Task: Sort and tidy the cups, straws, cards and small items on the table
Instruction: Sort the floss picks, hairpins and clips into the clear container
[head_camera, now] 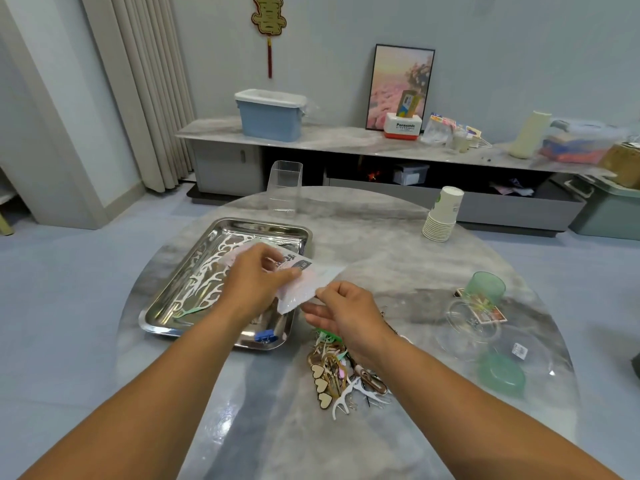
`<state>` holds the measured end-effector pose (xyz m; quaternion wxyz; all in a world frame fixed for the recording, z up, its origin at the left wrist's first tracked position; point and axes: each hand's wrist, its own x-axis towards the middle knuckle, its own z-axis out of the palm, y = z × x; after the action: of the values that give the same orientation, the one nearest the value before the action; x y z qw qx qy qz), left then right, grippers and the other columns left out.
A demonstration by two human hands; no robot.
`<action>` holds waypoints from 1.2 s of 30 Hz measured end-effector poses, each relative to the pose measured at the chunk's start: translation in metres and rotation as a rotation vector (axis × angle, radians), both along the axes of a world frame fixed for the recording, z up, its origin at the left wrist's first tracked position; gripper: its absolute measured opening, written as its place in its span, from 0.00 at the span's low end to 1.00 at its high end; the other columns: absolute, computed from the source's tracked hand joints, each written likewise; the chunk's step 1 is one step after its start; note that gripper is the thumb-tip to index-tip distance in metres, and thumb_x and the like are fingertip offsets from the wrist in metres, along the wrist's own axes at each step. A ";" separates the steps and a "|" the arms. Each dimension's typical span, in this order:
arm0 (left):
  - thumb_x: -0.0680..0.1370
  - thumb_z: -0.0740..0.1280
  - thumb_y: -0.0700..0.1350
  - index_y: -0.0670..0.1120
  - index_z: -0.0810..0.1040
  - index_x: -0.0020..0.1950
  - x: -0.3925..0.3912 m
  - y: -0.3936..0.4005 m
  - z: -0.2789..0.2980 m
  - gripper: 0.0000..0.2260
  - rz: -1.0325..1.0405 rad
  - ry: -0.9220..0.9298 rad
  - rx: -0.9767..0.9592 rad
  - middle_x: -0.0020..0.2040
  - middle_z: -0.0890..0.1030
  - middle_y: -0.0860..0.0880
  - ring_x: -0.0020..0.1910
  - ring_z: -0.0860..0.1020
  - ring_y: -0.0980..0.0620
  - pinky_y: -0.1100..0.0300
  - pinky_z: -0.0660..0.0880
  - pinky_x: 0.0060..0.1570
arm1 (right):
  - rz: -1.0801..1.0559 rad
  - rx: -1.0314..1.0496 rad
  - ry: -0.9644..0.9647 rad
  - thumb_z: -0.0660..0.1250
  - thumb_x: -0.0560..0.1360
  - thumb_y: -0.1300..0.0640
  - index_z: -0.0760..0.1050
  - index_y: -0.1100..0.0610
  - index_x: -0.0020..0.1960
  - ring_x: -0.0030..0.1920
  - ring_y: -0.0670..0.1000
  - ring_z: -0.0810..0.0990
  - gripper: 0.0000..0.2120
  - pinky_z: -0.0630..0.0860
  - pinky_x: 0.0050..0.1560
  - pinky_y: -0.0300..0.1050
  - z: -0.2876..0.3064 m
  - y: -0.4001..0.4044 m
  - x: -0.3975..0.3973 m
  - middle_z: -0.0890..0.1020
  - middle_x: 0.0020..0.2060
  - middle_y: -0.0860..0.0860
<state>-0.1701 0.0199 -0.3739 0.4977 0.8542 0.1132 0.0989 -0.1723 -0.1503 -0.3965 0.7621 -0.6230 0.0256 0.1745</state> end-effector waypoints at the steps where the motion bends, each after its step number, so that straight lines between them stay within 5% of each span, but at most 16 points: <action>1: 0.72 0.78 0.49 0.49 0.80 0.51 -0.003 -0.004 0.003 0.11 -0.178 0.021 -0.055 0.47 0.81 0.47 0.45 0.80 0.51 0.57 0.80 0.42 | 0.007 -0.018 -0.026 0.66 0.82 0.61 0.77 0.62 0.48 0.47 0.53 0.88 0.05 0.83 0.43 0.42 -0.001 0.000 0.000 0.87 0.43 0.54; 4: 0.73 0.77 0.42 0.43 0.82 0.51 -0.008 -0.011 0.007 0.09 -0.435 0.115 -0.066 0.39 0.80 0.48 0.33 0.78 0.59 0.68 0.74 0.32 | -0.003 -0.046 -0.068 0.66 0.81 0.64 0.75 0.61 0.47 0.41 0.50 0.86 0.04 0.82 0.43 0.41 -0.003 0.001 -0.001 0.84 0.40 0.54; 9: 0.72 0.78 0.35 0.40 0.79 0.53 -0.007 -0.006 0.002 0.13 -0.390 0.117 -0.112 0.39 0.79 0.46 0.37 0.78 0.52 0.60 0.78 0.39 | -0.071 0.068 -0.026 0.63 0.83 0.61 0.77 0.60 0.55 0.44 0.51 0.87 0.04 0.83 0.47 0.44 -0.010 0.004 -0.002 0.86 0.45 0.56; 12: 0.72 0.78 0.37 0.42 0.75 0.54 -0.003 -0.003 -0.005 0.16 -0.385 0.116 -0.122 0.40 0.80 0.44 0.37 0.79 0.48 0.51 0.77 0.41 | -0.063 0.106 0.000 0.63 0.84 0.60 0.78 0.59 0.60 0.48 0.53 0.88 0.08 0.84 0.48 0.45 -0.012 0.004 -0.003 0.87 0.49 0.57; 19: 0.76 0.75 0.41 0.44 0.78 0.52 0.003 -0.001 -0.021 0.09 -0.449 0.091 -0.079 0.35 0.78 0.51 0.30 0.75 0.60 0.68 0.70 0.28 | -0.090 0.037 -0.031 0.64 0.83 0.63 0.79 0.65 0.56 0.45 0.55 0.88 0.07 0.85 0.45 0.44 -0.016 0.003 -0.006 0.87 0.46 0.61; 28: 0.78 0.70 0.41 0.46 0.77 0.50 0.012 -0.002 -0.053 0.03 -0.497 0.124 -0.044 0.30 0.78 0.56 0.30 0.76 0.60 0.66 0.71 0.31 | -0.057 -0.035 0.010 0.64 0.83 0.63 0.81 0.68 0.53 0.41 0.52 0.87 0.09 0.84 0.42 0.42 -0.031 0.007 -0.007 0.86 0.42 0.59; 36: 0.73 0.70 0.47 0.50 0.72 0.51 0.016 -0.004 -0.070 0.10 -0.446 0.149 -0.111 0.30 0.78 0.55 0.29 0.75 0.60 0.66 0.71 0.30 | -0.085 -0.050 0.100 0.63 0.84 0.60 0.76 0.72 0.58 0.36 0.54 0.85 0.13 0.84 0.37 0.43 -0.040 0.016 -0.006 0.84 0.37 0.59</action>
<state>-0.1540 0.0162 -0.4435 0.5437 0.8343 -0.0366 -0.0832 -0.1786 -0.1346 -0.4363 0.7509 -0.6305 0.0946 0.1721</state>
